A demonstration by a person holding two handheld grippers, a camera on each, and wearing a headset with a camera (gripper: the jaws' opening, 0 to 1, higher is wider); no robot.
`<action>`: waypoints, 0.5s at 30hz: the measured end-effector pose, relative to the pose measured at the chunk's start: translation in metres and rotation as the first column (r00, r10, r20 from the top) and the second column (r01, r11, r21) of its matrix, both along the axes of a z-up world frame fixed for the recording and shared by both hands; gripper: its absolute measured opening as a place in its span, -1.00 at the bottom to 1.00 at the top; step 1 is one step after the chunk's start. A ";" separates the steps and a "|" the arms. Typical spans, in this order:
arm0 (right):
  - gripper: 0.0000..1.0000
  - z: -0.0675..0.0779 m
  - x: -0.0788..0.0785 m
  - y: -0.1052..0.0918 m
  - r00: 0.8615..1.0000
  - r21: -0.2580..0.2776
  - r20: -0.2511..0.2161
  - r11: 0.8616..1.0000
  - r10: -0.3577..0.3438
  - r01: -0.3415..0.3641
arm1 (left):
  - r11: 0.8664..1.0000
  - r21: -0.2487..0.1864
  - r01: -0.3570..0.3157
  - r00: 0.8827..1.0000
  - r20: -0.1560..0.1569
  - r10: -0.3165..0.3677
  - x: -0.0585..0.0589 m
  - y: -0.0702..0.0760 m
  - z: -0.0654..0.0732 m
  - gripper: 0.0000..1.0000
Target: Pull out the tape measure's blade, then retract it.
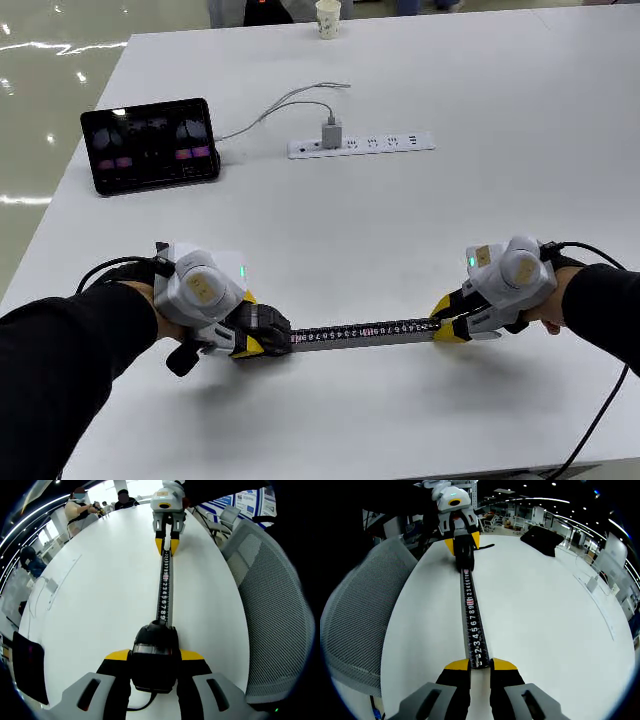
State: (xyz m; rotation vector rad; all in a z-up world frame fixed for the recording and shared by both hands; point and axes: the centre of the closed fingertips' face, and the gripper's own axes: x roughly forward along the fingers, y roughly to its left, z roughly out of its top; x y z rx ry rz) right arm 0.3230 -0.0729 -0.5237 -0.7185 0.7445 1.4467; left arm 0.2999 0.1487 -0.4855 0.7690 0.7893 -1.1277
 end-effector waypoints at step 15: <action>-0.79 0.001 0.003 -0.009 1.000 -0.003 -0.001 1.000 -0.011 0.011 | 1.000 0.001 -0.001 1.000 0.002 0.001 0.000 0.000 0.001 -0.42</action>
